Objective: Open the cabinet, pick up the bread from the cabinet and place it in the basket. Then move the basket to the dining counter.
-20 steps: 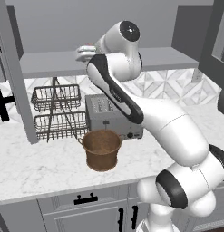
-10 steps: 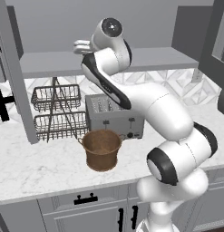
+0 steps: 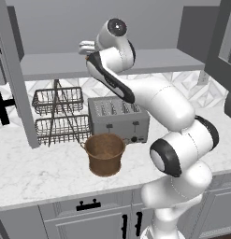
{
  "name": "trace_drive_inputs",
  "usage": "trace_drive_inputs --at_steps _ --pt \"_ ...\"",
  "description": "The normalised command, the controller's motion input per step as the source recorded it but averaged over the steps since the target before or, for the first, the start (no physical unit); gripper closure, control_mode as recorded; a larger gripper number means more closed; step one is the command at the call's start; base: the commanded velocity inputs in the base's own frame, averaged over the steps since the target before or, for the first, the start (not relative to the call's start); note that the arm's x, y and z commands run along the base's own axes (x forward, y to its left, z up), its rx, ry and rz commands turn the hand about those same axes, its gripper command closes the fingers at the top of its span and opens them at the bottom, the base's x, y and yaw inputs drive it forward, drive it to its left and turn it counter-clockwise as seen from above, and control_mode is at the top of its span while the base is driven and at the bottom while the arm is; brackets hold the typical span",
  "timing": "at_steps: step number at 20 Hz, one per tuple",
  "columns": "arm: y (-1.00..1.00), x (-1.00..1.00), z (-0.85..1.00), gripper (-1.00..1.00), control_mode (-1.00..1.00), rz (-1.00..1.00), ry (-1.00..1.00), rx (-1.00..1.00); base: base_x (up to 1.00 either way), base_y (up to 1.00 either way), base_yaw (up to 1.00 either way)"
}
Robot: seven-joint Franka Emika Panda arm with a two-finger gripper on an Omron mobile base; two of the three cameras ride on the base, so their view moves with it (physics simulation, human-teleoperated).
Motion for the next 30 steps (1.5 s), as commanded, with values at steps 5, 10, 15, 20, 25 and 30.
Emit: trace_drive_inputs --at_steps 5,10,15,20,25,30 --pt "0.0 0.3 -0.09 -1.0 -1.0 0.04 0.0 0.0 0.0 0.0 0.0" --pt "0.0 0.49 -0.01 -1.0 -1.0 0.0 0.0 0.0 0.0 0.0 0.0" --pt "0.06 0.51 0.0 -1.0 -1.0 0.0 0.0 0.0 0.0 0.0 0.0" --pt "0.28 0.28 0.0 -1.0 -1.0 0.02 0.0 0.0 0.0 0.0 0.0" --pt "0.09 0.36 -0.07 -1.0 -1.0 0.03 0.0 0.0 0.0 0.0 0.0" --pt "0.0 0.1 -0.25 1.0 -1.0 0.04 -0.01 0.0 0.0 0.0 0.0"
